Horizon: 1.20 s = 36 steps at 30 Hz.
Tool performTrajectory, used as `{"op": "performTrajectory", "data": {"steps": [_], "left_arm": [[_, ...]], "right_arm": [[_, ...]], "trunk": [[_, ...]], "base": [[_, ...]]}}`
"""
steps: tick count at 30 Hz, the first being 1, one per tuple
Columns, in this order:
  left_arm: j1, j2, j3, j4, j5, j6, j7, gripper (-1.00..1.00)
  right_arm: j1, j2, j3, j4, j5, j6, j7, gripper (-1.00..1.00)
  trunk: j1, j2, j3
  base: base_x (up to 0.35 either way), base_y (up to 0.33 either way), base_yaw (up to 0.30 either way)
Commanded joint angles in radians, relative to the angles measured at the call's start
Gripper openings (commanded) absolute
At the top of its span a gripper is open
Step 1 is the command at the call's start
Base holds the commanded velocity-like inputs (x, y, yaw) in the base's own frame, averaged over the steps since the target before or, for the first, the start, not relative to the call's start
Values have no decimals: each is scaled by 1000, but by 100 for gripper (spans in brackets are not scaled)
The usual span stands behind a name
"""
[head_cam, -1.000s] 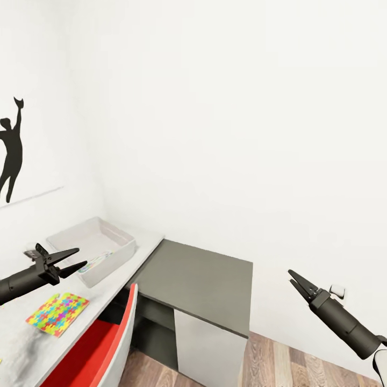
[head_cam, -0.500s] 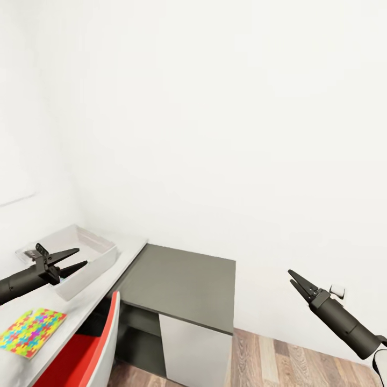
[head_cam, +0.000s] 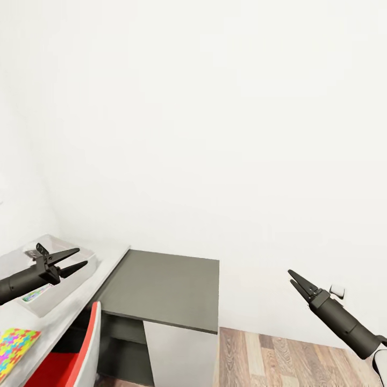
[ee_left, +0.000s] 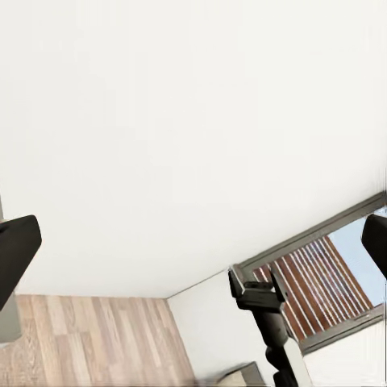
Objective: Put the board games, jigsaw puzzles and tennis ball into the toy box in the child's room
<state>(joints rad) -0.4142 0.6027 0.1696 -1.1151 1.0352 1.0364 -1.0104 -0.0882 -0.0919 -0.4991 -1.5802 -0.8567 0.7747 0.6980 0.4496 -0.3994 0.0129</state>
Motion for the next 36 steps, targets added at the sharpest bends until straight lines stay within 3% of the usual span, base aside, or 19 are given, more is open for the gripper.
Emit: {"op": "performTrajectory", "data": {"steps": [1, 9, 36], "left_arm": [[0, 0, -3, 0, -1, 3, -3, 100], [0, 0, -40, 0, -1, 0, -2, 100], [0, 0, -46, 0, -1, -3, -2, 100]], "right_arm": [[-1, 0, -1, 1, -2, 6, 1, 100], [-1, 0, -1, 1, -2, 6, 0, 100], [-1, 0, -1, 2, -2, 6, 0, 100]], "trunk": [[0, -1, 1], [0, -1, 9], [0, -1, 38]], "base": [[0, 0, -229], [0, 0, -228], [-29, 0, -228]]}}
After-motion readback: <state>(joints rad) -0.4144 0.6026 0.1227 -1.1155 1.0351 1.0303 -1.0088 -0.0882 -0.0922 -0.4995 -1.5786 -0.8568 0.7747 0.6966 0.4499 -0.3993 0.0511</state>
